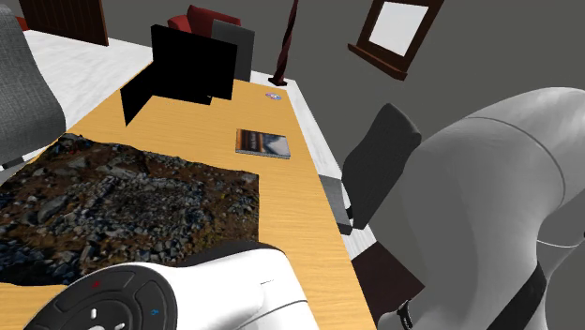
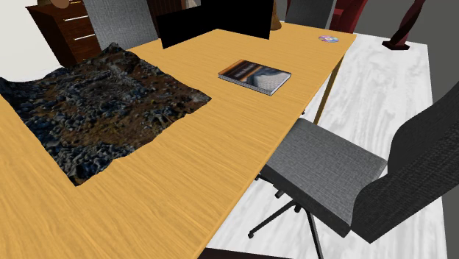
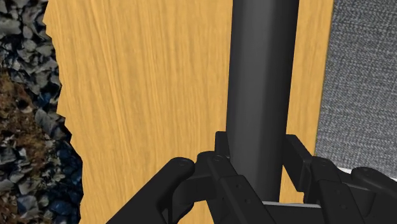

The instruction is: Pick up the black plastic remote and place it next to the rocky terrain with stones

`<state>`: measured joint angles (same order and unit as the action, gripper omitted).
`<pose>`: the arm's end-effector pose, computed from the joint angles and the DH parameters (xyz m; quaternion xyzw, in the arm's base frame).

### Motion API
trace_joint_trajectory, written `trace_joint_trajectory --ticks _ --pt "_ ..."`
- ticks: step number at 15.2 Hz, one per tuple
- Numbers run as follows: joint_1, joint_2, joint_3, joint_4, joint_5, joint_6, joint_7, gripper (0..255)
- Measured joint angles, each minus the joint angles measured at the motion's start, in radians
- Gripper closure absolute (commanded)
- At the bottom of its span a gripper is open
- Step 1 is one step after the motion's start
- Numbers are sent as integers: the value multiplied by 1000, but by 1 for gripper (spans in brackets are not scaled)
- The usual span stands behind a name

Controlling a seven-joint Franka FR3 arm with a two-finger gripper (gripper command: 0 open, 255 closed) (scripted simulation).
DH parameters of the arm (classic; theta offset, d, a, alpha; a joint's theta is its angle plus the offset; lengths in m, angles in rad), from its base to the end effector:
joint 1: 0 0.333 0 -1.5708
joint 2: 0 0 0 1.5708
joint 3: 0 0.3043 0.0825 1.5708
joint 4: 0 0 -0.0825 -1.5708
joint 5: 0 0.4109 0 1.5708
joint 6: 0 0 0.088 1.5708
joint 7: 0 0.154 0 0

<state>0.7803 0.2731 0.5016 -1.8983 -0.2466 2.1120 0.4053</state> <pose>0.2049 0.5945 0.3006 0.8787 0.4756 0.0234 0.0336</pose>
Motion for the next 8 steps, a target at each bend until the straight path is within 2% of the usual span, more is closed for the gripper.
trace_joint_trajectory --ticks 8 --pt "10 55 -16 -39 -41 86 31 255"
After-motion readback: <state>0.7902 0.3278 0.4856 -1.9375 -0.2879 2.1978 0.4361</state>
